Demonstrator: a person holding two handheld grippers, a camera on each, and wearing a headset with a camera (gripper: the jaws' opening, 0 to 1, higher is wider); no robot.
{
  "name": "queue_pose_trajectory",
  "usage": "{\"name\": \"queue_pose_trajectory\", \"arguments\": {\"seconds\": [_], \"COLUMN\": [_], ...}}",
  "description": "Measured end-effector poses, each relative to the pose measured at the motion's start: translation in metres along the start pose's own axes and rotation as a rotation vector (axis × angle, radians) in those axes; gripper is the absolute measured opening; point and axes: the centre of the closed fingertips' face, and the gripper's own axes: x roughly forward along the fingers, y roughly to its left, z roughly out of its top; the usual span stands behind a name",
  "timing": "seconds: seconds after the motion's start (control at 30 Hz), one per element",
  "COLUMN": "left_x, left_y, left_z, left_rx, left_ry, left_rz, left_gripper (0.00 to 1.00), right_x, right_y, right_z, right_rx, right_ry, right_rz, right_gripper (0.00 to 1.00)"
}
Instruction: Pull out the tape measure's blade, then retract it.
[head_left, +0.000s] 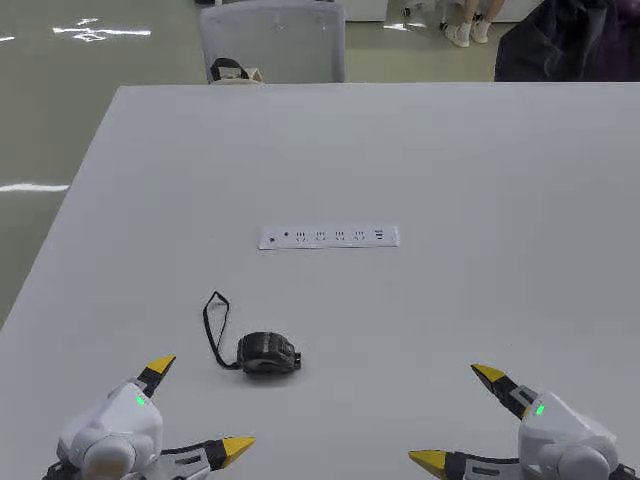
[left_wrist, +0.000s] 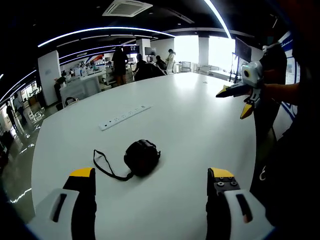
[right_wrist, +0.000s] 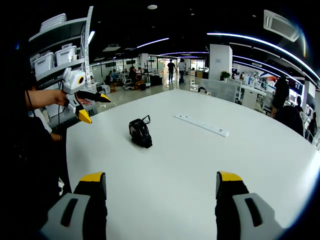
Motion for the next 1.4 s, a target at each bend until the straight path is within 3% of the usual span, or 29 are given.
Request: {"name": "queue_pose_trajectory", "arguments": {"seconds": [0.47, 0.73, 1.2, 1.4], "left_x": [0.016, 0.030, 0.066, 0.081], "left_y": [-0.003, -0.006, 0.005, 0.009], "left_z": [0.002, 0.001, -0.007, -0.011], "left_rx": [0.088, 0.142, 0.299, 0.354], "left_ry": [0.046, 0.088, 0.190, 0.227], "left_rz": [-0.068, -0.148, -0.246, -0.280], "left_gripper": [0.77, 0.63, 0.52, 0.48], "right_x": [0.004, 0.009, 0.028, 0.042], "right_y": [0.003, 0.009, 0.009, 0.008], "right_z": [0.001, 0.004, 0.007, 0.005], "right_rx": [-0.027, -0.062, -0.133, -0.158], "right_ry": [0.008, 0.002, 0.011, 0.024], "right_rz": [0.047, 0.113, 0.207, 0.241], "right_gripper": [0.89, 0.80, 0.60, 0.56]}}
